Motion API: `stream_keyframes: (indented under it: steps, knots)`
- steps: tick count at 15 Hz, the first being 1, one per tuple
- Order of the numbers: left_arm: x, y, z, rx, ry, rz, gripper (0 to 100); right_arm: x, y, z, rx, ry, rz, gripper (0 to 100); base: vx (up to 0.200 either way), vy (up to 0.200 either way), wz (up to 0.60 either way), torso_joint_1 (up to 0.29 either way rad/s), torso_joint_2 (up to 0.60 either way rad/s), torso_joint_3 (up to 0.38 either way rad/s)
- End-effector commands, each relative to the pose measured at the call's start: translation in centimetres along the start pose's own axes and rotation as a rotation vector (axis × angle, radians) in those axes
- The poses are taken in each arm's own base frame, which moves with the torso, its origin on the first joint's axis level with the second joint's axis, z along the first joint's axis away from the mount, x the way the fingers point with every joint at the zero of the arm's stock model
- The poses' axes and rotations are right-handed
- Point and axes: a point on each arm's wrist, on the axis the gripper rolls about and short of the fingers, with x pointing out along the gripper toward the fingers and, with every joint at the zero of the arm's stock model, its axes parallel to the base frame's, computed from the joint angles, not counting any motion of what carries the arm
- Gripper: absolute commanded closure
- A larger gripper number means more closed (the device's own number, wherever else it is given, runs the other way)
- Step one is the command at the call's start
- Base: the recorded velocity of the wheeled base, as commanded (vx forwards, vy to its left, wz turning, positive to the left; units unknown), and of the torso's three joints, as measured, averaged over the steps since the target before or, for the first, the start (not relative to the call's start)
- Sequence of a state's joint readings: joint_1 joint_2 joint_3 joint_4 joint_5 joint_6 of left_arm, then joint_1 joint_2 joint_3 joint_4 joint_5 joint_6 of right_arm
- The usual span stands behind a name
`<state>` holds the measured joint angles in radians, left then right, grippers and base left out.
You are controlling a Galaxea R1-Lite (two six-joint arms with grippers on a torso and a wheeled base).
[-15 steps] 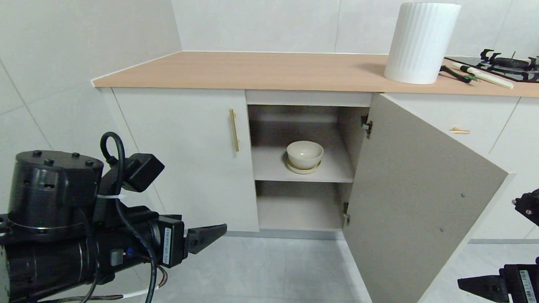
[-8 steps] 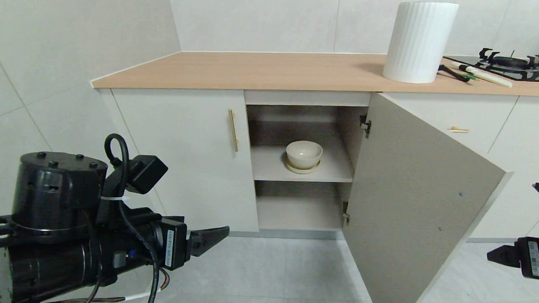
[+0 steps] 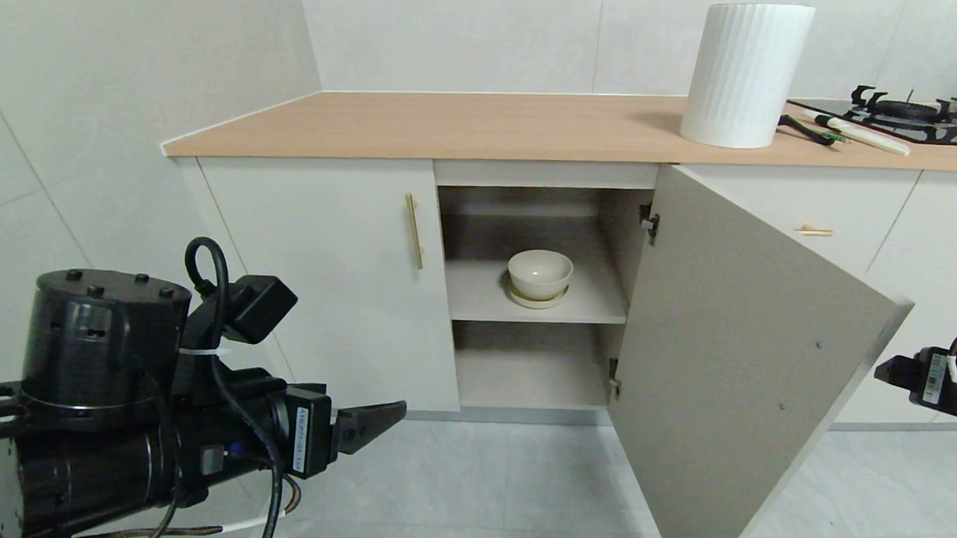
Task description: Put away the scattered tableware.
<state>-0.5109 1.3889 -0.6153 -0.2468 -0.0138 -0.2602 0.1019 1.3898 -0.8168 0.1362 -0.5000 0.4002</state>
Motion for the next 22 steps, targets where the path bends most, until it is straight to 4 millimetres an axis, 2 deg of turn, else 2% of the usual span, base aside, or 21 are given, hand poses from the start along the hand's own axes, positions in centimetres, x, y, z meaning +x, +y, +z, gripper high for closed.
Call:
stream_keyframes:
  steps: [1, 5, 14, 19, 22]
  knots:
    - [0.0, 0.0, 0.0, -0.001, 0.001, 0.0, 0, 1.7, 0.3, -0.6, 0.004, 0.008, -0.015, 0, 0.0, 0.0, 0.0, 0.0, 0.0, 0.0]
    - [0.0, 0.0, 0.0, -0.001, 0.001, 0.0, 0, 3.0, 1.1, -1.0, 0.022, -0.01, 0.001, 0, 0.0, 0.0, 0.0, 0.0, 0.0, 0.0]
    - [0.0, 0.0, 0.0, -0.001, -0.002, -0.001, 0, 1.1, 3.9, -2.2, 0.073, 0.005, 0.154, 0, 0.0, 0.0, 0.0, 0.0, 0.0, 0.0]
    - [-0.3, -0.1, 0.2, -0.002, -0.014, -0.004, 0, -1.3, 8.1, -4.4, -0.005, 0.086, 0.38, 0, 0.0, 0.0, 0.0, 0.0, 0.0, 0.0]
    - [-0.3, 0.0, 0.1, -0.002, -0.012, -0.003, 0, -1.7, 11.1, -5.1, -0.071, 0.119, 0.459, 0, 0.0, 0.0, 0.0, 0.0, 0.0, 0.0]
